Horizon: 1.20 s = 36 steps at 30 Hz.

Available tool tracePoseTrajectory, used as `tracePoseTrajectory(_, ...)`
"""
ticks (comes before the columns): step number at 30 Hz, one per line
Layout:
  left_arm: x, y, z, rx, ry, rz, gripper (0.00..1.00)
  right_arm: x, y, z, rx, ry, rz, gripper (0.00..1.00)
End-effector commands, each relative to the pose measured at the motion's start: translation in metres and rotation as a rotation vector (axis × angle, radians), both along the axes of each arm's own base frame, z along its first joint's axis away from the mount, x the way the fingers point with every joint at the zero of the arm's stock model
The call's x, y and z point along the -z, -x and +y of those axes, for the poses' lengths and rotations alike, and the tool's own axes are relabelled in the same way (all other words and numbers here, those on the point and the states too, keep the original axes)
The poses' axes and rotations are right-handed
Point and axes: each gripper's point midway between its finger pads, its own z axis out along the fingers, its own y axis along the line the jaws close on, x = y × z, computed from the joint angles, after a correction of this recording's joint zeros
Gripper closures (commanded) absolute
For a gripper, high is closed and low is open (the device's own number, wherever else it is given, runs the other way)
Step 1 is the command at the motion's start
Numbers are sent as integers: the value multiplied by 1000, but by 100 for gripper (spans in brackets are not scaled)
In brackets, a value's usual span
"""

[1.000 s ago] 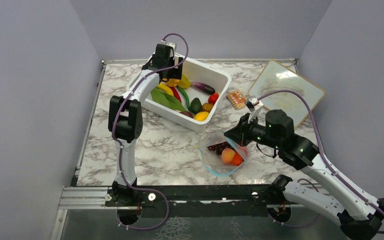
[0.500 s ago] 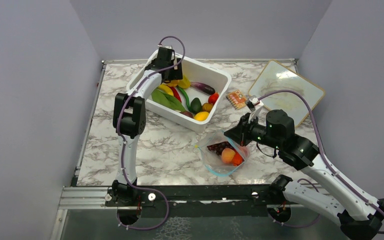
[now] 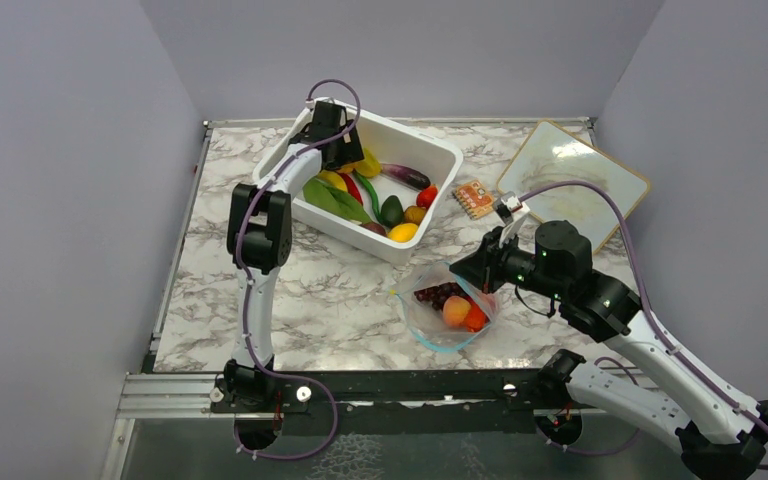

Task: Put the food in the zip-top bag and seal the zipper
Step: Pick up the fake vegetable at the center of the board.

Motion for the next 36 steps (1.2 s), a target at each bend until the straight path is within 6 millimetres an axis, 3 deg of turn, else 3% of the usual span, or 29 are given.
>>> tracePoseTrajectory(1, 10, -2, -7, -7, 61, 6, 9, -11, 0, -2, -1, -11, -36, 99)
tracePoseTrajectory(6, -5, -6, -13, 21, 88, -41, 32, -14, 1, -1, -9, -18, -36, 99)
tracePoseTrajectory(12, -22, -1, -6, 41, 41, -73, 48, -10, 3, 0, -12, -17, -26, 99)
tracePoseTrajectory(23, -48, 25, -5, 105, 36, -99, 60, -9, 2, 1, 8, -51, -10, 99)
tracePoseTrajectory(29, -71, 40, -5, 126, 52, -139, 61, -11, 2, 3, 4, -56, -3, 99)
tracePoseTrajectory(36, -97, 79, -17, 206, 142, -147, 65, -12, 0, 0, 34, -68, -2, 99)
